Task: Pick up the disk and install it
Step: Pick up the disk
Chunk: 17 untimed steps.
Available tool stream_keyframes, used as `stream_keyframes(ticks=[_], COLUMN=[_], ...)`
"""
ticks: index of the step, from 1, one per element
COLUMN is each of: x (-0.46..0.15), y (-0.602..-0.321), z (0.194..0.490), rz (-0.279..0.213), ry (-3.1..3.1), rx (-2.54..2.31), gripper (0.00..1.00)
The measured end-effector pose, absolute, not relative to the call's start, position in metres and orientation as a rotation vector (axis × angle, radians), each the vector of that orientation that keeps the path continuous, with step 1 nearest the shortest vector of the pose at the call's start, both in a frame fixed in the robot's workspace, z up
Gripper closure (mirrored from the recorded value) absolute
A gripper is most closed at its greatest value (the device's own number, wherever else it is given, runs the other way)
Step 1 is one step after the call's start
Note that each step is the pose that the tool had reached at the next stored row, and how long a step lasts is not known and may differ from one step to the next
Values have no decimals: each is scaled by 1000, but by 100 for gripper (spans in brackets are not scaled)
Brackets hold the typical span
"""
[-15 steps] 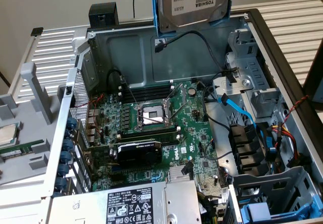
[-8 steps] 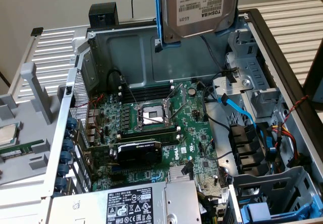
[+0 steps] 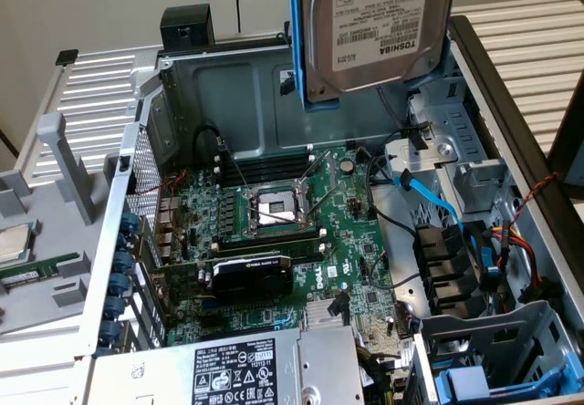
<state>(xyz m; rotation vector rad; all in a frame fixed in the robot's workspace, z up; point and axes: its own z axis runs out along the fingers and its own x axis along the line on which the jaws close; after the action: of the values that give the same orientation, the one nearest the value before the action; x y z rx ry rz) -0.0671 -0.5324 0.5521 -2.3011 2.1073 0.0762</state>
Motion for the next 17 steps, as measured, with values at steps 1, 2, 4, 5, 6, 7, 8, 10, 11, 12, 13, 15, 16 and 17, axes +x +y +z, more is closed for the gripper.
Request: stream_keyframes(ticks=[1,2,4,5,6,7,8,10,11,12,13,15,16,17], x=[-64,-60,-54,-52,-49,-48,-47,-46,-46,-46,-46,-46,-46,-46], y=[-534,-536,-540,-541,-543,-545,-547,-552,-554,-556,-557,-559,-559,-559], z=[552,552,552,552,552,552,552,552,552,552,552,552,551,551], rz=[76,76,77,77,77,77,78,78,78,78,78,78,78,78], ry=[2107,2107,2108,2108,2108,2108,2108,2109,2111,2113,2116,2133,2144,2152], rx=[-2301,-2301,-2301,-2301,-2302,-2302,-2302,-2301,-2300,-2298,-2294,-2278,-2268,-2259], gripper=[63,63,63,63,63,63,63,63,63,63,63,63,63,63])
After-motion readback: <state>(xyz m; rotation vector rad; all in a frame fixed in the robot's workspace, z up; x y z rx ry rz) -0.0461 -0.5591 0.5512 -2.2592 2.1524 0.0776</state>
